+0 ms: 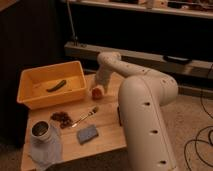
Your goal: Place apple in tray
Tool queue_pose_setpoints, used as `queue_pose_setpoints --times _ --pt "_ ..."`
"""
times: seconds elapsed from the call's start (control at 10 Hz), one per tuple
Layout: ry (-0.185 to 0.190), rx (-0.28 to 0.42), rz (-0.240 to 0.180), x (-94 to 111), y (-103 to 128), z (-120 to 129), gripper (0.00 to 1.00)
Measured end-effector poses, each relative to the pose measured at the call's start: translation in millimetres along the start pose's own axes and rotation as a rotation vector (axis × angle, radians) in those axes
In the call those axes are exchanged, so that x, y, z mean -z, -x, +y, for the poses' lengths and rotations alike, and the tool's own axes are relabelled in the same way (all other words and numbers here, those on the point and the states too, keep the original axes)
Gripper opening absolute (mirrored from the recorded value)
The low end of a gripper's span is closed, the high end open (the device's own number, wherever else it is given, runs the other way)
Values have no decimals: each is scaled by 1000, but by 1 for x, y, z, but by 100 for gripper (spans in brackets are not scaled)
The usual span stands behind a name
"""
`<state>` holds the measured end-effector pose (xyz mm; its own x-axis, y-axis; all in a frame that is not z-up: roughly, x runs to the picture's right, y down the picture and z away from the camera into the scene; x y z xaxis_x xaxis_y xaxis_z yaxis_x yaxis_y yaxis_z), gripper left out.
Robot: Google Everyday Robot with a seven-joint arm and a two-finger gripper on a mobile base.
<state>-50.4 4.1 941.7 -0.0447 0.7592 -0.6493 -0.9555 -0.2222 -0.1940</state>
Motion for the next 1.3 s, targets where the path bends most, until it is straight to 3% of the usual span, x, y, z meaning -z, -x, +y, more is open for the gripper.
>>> queue_pose_setpoints --times 0.4,0.9,1.3 --pt "8 27 12 -15 -3 14 65" --pt "-22 24 43 -34 -7 15 61" --pt "-5 0 60 -34 -10 4 22"
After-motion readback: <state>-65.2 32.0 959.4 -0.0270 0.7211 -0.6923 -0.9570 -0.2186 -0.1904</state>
